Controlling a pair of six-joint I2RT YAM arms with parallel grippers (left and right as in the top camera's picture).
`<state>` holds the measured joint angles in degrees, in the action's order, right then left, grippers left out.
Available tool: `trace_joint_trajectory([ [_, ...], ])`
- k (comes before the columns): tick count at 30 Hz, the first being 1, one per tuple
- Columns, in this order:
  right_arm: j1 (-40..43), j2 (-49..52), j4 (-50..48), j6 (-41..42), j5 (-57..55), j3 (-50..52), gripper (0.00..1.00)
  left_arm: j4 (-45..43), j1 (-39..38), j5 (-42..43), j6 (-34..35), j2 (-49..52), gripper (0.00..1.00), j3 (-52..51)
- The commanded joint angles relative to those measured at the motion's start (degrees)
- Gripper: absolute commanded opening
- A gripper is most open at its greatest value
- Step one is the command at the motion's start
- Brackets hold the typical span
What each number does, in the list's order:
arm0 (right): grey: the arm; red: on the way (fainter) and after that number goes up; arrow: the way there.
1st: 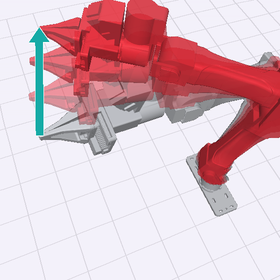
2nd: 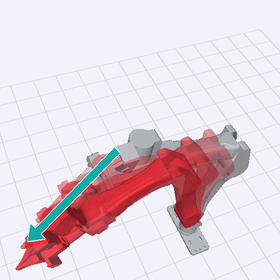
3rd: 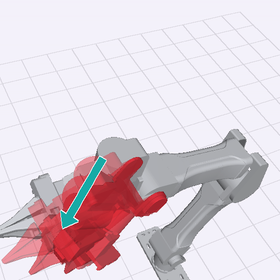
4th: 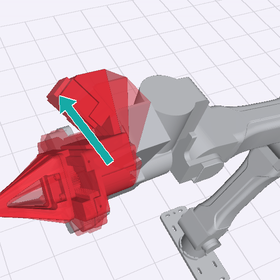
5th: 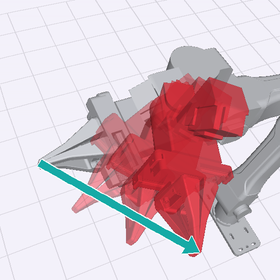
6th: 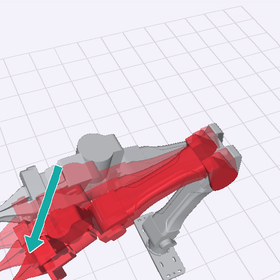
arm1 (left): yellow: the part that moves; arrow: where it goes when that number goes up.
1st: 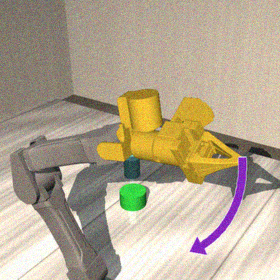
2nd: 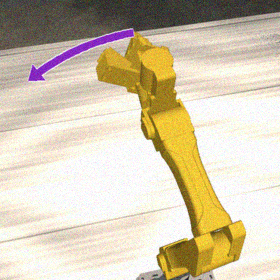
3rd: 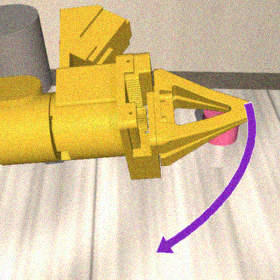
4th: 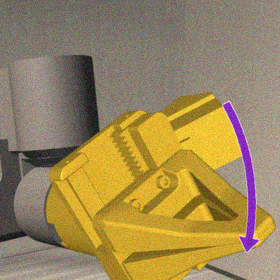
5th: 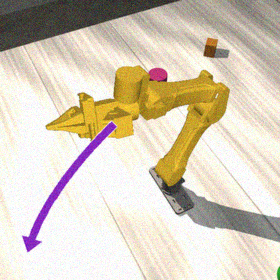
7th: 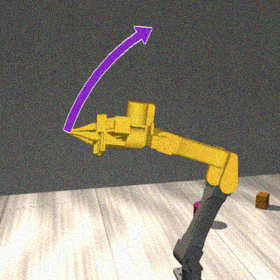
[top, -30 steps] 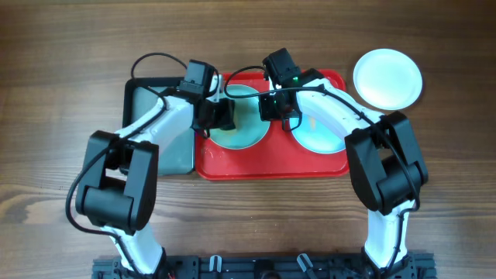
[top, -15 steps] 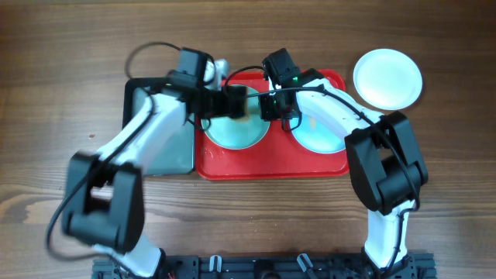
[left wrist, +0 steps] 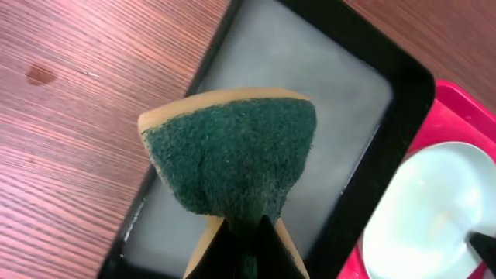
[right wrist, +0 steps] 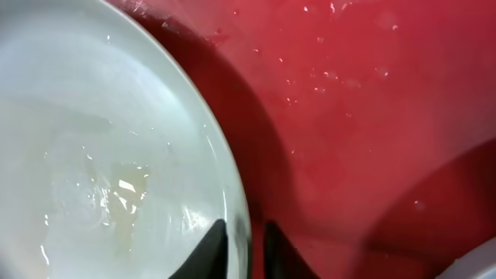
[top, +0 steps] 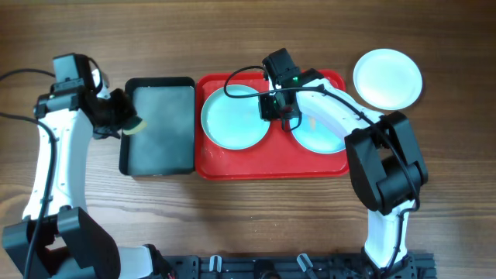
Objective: Clean dirty plates on tray and stack at the side
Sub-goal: 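Move the sponge back over the black water tray with left gripper, then lift the scrubbed teal plate off the red tray with right gripper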
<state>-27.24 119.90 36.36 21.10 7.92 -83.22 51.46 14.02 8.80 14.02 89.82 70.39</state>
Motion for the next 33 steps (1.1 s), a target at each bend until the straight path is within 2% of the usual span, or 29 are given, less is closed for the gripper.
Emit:
trace_joint_trajectory([
  [1, -0.3, 0.7, -0.1, -0.1, 0.4, 0.4, 0.08, 0.0, -0.1, 0.7, -4.5, -0.9, 0.04, -1.8],
  [5, -0.3, 0.7, -0.2, -0.1, 0.4, 0.4, 0.09, -0.3, -0.8, 1.0, -5.8, -0.9, 0.04, -4.6],
  [7, -0.3, 0.7, -0.3, -0.1, 0.4, 0.4, 0.19, -1.0, -1.0, 1.0, -6.4, -0.9, 0.04, -6.1],
  [8, -0.3, 0.7, -0.4, -0.1, 0.4, 0.4, 0.2, -1.3, -1.0, 1.0, -6.4, -0.9, 0.04, -6.6],
  [13, -0.3, 0.7, -1.3, -0.1, 0.4, 0.4, 0.13, -1.7, -1.0, 1.8, -6.4, -0.9, 0.04, -6.6],
  [15, -0.3, 0.7, -2.1, -0.1, 0.4, 0.4, 0.05, -1.7, -1.0, 1.8, -6.4, -0.9, 0.04, -6.6],
  [18, -0.3, 0.7, -2.2, -0.2, 0.4, 0.4, 0.04, -1.7, -1.0, 2.0, -6.3, -0.9, 0.04, -6.6],
  [23, -0.1, 0.5, -0.1, -1.6, 0.4, -1.5, 0.04, -3.4, -1.0, 7.1, -6.1, -0.9, 0.04, -6.6],
  [26, -0.1, -1.0, 3.9, -1.7, 0.3, -5.4, 0.04, -3.4, -1.0, 7.0, -6.1, -0.9, 0.05, -6.6],
  [33, -0.2, -4.7, 10.9, -1.8, -7.5, -15.0, 0.04, -3.5, -1.0, 7.0, -6.1, -0.9, 0.04, -6.6],
])
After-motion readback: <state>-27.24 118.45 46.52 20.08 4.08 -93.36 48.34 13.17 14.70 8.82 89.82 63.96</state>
